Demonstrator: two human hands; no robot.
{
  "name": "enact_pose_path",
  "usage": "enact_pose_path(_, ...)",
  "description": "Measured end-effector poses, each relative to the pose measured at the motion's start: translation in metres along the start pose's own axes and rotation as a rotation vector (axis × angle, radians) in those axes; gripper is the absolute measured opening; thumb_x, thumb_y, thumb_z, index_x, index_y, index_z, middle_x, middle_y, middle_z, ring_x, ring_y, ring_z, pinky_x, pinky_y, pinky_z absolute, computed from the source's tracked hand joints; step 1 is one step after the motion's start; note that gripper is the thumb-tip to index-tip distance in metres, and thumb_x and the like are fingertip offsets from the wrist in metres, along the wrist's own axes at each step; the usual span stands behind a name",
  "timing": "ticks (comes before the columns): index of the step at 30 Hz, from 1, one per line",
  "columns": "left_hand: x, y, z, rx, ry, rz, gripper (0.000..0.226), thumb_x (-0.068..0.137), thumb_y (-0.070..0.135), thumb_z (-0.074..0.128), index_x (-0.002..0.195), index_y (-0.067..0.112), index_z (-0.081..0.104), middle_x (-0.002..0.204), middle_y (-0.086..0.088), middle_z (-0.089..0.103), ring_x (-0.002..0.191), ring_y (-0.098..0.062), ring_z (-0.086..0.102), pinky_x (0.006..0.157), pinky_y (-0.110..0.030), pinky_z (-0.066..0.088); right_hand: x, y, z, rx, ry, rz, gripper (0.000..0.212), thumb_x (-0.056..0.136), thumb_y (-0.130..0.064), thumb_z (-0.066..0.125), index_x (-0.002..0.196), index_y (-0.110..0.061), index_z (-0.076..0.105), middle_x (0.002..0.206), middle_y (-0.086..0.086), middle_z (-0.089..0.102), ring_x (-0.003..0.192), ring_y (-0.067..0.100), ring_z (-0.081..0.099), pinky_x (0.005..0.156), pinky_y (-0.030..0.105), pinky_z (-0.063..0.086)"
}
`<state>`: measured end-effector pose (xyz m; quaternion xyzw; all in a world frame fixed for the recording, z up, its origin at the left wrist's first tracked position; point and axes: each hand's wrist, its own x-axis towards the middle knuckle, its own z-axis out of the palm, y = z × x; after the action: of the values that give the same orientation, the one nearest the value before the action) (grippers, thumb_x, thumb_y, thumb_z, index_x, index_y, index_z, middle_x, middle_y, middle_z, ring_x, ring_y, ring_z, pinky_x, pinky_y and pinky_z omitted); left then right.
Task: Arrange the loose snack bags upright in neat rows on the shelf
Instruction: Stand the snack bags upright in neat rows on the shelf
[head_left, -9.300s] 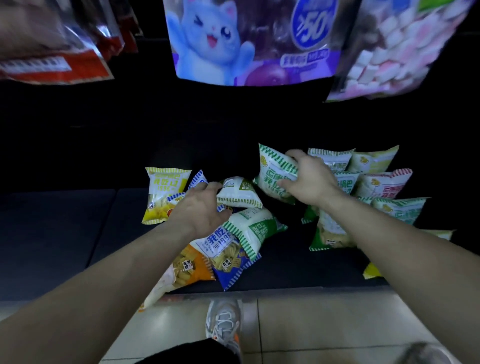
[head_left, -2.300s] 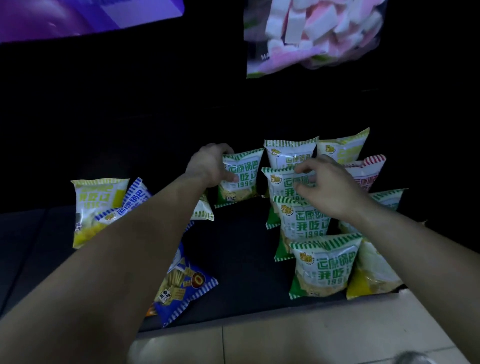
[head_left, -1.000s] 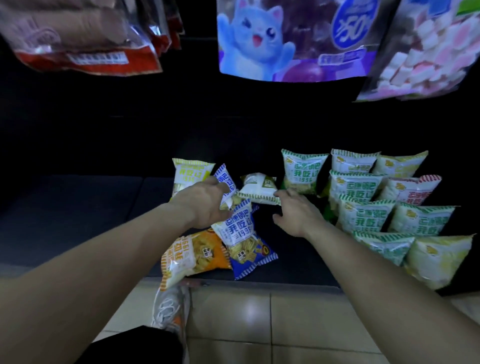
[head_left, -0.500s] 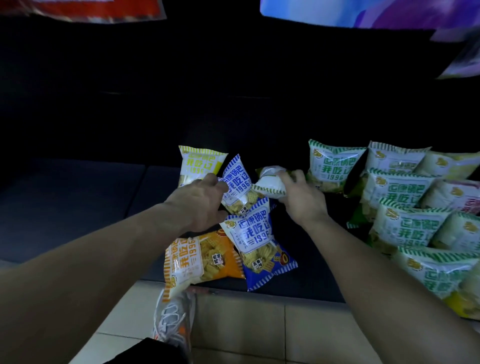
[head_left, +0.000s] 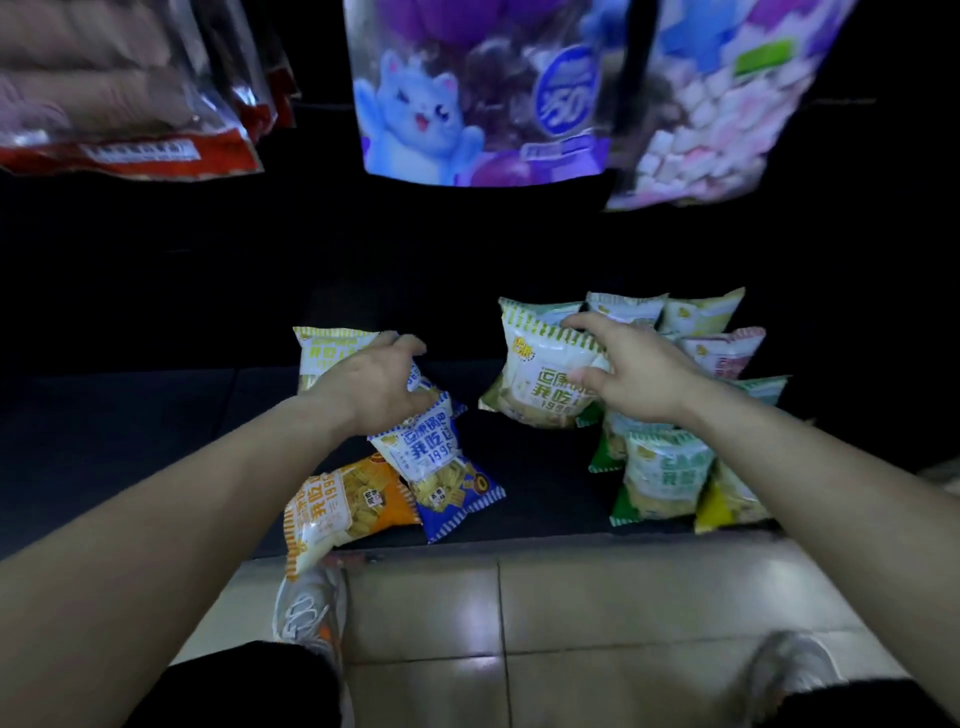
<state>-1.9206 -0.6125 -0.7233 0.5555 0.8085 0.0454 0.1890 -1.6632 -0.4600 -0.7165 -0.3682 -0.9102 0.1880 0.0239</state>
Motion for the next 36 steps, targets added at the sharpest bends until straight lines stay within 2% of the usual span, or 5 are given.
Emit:
enact_pose_path(12,-0.040,0.091,0.009,-0.352,0.183,0.195,0.111,0.069,0.042,0.086,0.151,0.039,0.011,0.143,0.006,0.040,0.119,-0.012,0.047,0.092,-0.032,0.047,-0.046,0.003,-0.019,0.058,-0.084,0.015,0.067,0.096,-0.043,0.062,0.153,-0.032,0.030,0.155,0.004,0.041,0.137,0.029,0.045,0.105,0.042,0.042)
enact_pose_path(17,-0.028,0.108,0.009,-0.325,0.120,0.281,0.070,0.066,0.037,0.088,0.126,0.037,0.051,0.118,0.014,0.055,0.106,-0.009,0.054,0.080,-0.020,0.041,-0.046,0.003,-0.016,0.049,-0.126,-0.020,0.067,0.091,-0.050,0.063,0.149,-0.038,0.032,0.150,0.001,0.048,0.133,0.025,0.049,0.103,0.046,0.046)
enact_pose_path(21,-0.010,0.113,0.018,-0.330,0.068,0.258,0.054,0.060,0.039,0.091,0.098,0.028,0.053,0.100,0.013,0.056,0.092,-0.006,0.053,0.066,-0.016,0.037,-0.047,0.008,-0.016,0.038,-0.159,-0.035,0.065,0.088,-0.049,0.069,0.145,-0.038,0.039,0.146,0.000,0.051,0.130,0.023,0.051,0.100,0.042,0.046)
enact_pose_path(27,0.022,0.115,0.040,-0.322,0.060,0.157,0.053,0.066,0.039,0.088,0.100,0.025,0.050,0.101,0.008,0.055,0.084,-0.014,0.055,0.063,-0.027,0.040,-0.045,0.052,-0.030,0.093,-0.031,0.121,0.066,0.091,-0.063,0.053,0.147,-0.032,0.040,0.139,0.001,0.054,0.119,0.024,0.055,0.092,0.041,0.048)
enact_pose_path(36,0.085,0.099,0.079,-0.265,0.131,-0.098,0.053,0.074,0.038,0.084,0.108,0.022,0.047,0.084,0.001,0.056,0.065,-0.013,0.054,0.048,-0.029,0.035,-0.046,0.128,-0.016,-0.027,-0.085,0.293,0.052,0.096,-0.045,0.057,0.141,-0.023,0.048,0.134,0.005,0.056,0.117,0.026,0.056,0.094,0.045,0.050)
